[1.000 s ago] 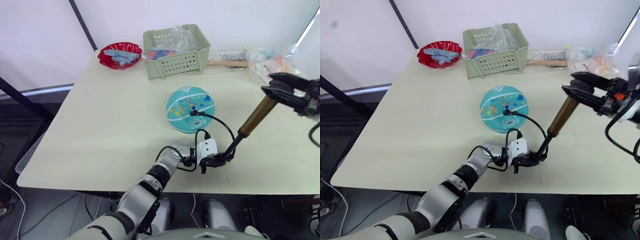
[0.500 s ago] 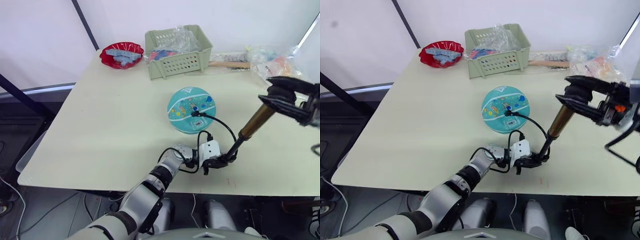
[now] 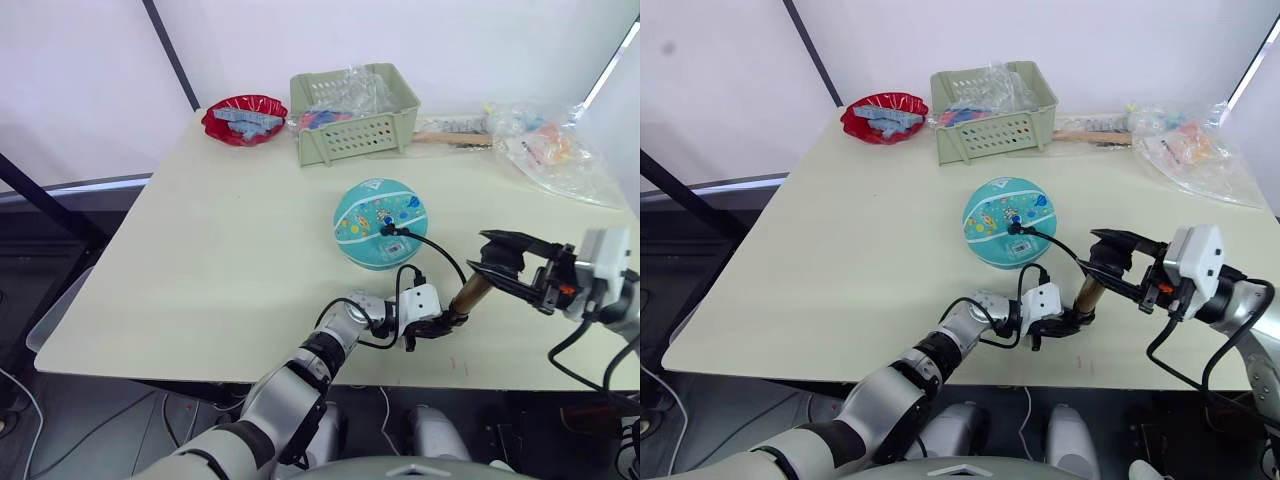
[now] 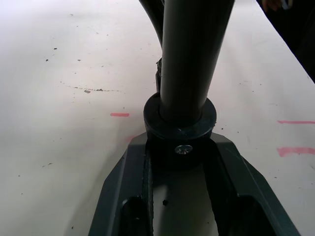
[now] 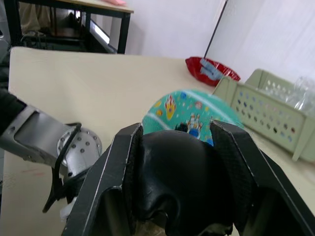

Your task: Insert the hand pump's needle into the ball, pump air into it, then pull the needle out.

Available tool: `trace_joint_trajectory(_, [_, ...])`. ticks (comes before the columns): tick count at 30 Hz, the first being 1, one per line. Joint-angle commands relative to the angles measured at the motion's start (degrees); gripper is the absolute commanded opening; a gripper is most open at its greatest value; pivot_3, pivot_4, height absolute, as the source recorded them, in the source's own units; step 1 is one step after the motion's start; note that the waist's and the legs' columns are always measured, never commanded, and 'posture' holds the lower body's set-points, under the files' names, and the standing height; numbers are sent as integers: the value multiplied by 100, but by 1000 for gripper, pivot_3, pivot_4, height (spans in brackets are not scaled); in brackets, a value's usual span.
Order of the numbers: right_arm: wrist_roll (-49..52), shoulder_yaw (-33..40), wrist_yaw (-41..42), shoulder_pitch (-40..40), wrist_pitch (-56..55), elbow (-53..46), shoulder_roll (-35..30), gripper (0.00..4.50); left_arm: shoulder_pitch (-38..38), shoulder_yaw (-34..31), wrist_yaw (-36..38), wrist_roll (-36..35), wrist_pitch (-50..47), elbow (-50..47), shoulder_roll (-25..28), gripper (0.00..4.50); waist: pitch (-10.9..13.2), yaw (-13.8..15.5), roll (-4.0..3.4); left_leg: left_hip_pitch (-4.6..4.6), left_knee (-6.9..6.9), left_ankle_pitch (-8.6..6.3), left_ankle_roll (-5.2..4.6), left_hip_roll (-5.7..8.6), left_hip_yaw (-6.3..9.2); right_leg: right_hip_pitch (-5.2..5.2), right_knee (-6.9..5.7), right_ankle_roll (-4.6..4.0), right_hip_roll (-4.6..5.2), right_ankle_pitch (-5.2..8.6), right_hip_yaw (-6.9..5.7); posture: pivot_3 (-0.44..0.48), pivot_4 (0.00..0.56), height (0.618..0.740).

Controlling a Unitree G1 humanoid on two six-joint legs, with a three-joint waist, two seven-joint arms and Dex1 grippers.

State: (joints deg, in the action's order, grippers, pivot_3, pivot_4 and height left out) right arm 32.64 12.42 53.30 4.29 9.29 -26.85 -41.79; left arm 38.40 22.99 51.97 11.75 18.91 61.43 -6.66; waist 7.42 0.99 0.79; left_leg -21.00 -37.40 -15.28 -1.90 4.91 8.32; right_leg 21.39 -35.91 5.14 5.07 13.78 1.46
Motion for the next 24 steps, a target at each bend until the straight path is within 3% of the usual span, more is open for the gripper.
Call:
trace_joint_trajectory(1, [-648, -695, 182, 374, -182, 577, 123, 1650, -114, 112, 16, 143, -131, 309, -82, 954, -1, 2, 0, 0, 0, 0, 0, 0, 0, 0, 0, 0, 0, 0, 0, 0, 150, 740])
trace_joint_trajectory(6, [-768, -756, 144, 278, -405, 716, 204, 1650, -131, 121, 0, 177, -94, 357, -66, 954, -19, -2, -2, 2, 4, 0, 0, 2, 1, 0, 0, 13, 0, 8, 2, 0, 150, 740])
trace_joint_trajectory(13, [55, 261, 22, -462, 143, 283, -396, 1649, -104, 130, 11, 218, -55, 434, -43, 954, 1, 15, -25, -5, 2, 0, 0, 3, 3, 4, 0, 15, 3, 9, 0, 0, 150, 740])
trace_joint_trajectory(19, [935, 1098, -72, -1165, 928, 151, -999, 1649, -78, 140, 22, 228, -32, 474, -56, 954, 19, 46, -38, -73, -11, 2, 0, 9, 6, 60, 0, -7, 7, -9, -1, 0, 150, 740])
trace_joint_trajectory(24, [1717, 1864, -303, -2198, 1575, 439, -1659, 1649, -44, 144, 42, 230, -40, 492, -75, 954, 58, 39, -64, -86, -11, 1, -1, 10, -2, 73, 0, -6, 12, -9, 3, 0, 150, 740])
